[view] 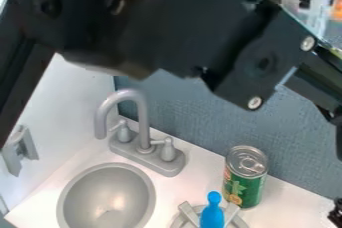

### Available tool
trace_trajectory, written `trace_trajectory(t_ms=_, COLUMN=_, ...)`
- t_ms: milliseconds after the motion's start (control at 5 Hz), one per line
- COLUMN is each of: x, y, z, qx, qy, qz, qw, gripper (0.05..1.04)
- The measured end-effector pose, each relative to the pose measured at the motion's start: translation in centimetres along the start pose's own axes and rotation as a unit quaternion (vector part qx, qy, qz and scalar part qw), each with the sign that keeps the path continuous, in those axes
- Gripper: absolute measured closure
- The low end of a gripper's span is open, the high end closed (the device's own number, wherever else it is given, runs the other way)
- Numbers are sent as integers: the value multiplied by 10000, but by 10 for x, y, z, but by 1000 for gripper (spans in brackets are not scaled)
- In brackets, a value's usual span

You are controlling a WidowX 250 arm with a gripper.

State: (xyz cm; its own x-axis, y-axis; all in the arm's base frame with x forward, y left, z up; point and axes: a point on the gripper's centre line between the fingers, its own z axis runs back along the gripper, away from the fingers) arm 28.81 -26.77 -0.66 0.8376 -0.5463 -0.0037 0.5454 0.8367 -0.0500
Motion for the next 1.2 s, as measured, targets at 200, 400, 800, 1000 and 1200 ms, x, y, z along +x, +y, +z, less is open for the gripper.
trace_trajectory(t_ms=200, x=5, y=-1, z=0, qx=-27, qy=-167, qz=43, qw=9998, gripper=977)
trace_trajectory(t_ms=400, x=16, y=-2, z=9, qx=-30, qy=-328, qz=76, qw=9994, gripper=977)
trace_trajectory(t_ms=800, x=12, y=3, z=-9, qx=99, qy=71, qz=123, qw=9999, gripper=977)
trace_trajectory(t_ms=1000, x=12, y=1, z=-19, qx=61, qy=285, qz=81, qw=9995, gripper=977)
trace_trajectory(t_ms=1200, x=10, y=2, z=-28, qx=97, qy=451, qz=83, qw=9989, gripper=977)
